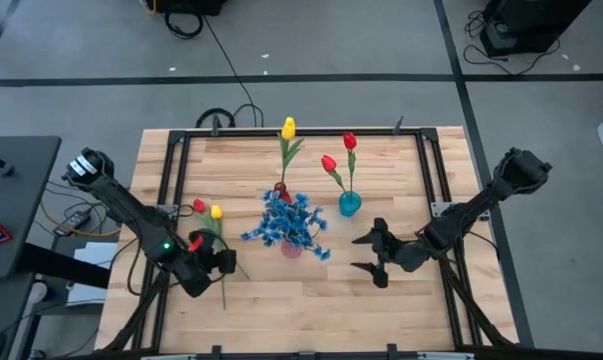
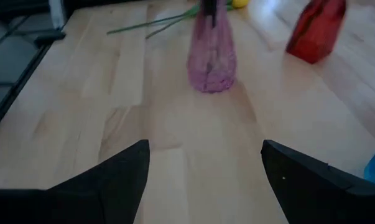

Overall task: Sort flowers into vase by color
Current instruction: Put the red tulip into the blue transparent vase

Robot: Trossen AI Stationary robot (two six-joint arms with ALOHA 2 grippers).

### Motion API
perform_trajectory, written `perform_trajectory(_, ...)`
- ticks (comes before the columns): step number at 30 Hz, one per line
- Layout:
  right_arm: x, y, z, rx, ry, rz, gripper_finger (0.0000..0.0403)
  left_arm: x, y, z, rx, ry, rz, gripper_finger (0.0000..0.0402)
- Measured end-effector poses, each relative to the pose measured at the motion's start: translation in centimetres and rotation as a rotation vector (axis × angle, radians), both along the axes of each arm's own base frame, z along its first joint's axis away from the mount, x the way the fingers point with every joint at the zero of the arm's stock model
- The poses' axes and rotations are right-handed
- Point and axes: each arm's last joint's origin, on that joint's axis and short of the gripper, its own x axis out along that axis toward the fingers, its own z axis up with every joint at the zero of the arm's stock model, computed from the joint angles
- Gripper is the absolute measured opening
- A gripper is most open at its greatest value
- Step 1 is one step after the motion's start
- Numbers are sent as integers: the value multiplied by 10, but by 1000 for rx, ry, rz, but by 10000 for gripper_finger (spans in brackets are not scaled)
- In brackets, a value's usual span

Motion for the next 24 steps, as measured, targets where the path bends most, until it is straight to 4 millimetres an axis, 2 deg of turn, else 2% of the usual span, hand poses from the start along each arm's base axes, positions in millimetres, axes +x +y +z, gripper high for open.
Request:
perform_trajectory(3, -5, 6, -1, -28, 2, 50, 320, -3, 3, -7, -22, 110, 34, 197)
perform_trajectory(7, -10, 14, -1, -56, -1, 87, 320, 3, 12, -15, 4, 182, 91, 197)
perform_trajectory(15, -16, 21, -1, -73, -1, 131, 320, 11, 29, -22, 59, 252, 186, 197)
perform_trajectory(20, -16, 23, -1, -82, 3, 167, 320, 13, 30, -24, 56, 259, 194, 197)
perform_trajectory(24, -17, 23, -1, -78, 7, 176, 320, 20, 28, -34, 40, 258, 204, 197)
